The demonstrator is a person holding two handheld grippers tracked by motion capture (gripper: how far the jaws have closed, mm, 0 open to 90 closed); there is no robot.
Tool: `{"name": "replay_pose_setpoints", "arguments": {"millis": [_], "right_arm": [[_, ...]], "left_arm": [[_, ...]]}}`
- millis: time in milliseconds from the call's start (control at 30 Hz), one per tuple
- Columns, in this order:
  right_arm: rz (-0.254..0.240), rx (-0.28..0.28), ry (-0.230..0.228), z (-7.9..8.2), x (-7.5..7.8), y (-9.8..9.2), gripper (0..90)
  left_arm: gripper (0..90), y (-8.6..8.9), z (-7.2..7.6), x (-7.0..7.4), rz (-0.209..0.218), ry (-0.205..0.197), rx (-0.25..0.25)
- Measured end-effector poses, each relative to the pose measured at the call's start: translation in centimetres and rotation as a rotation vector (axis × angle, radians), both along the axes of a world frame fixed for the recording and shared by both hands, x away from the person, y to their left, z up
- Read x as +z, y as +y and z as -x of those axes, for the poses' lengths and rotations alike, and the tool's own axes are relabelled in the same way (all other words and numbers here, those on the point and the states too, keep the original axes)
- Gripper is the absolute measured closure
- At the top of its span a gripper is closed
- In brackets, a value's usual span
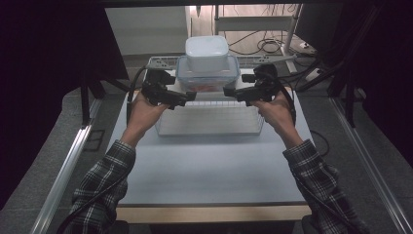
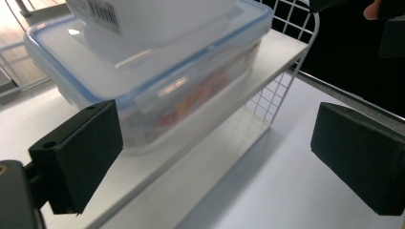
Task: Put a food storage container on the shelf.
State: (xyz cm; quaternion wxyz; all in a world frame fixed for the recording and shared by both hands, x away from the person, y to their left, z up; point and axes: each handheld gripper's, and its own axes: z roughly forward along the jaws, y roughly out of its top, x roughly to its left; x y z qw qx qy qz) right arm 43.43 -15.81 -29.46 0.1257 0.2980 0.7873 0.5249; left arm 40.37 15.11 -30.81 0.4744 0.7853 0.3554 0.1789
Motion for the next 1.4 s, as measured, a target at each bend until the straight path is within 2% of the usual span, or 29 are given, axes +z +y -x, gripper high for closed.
{"name": "replay_pose_setpoints", "arguments": {"millis": [200,433,600,1033,1400], "right_arm": [[0.021,0.011,0.002,0.8,-1.1,-0.3,6.0],[0.021,0.027,0.007,1.7,-2.0,-0.5,5.5],[0.033,0.041,0.002,2.3,-2.5,-0.3,4.7],[0.046,0.058,0.002,3.6,-3.3,-0.3,4.2],[0.054,0.065,-0.003,4.2,-4.2,-0.7,4.0]], "left_arm": [[3.5,0.6,1.1,-1.0,0.025,0.003,-0.014],[3.5,0.9,2.3,-2.3,0.048,0.009,-0.029],[3.4,0.8,3.1,-3.1,0.028,0.009,-0.037],[2.8,0.3,4.6,-4.6,0.028,0.016,-0.068],[2.9,0.3,5.5,-5.9,0.025,0.018,-0.074]]}}
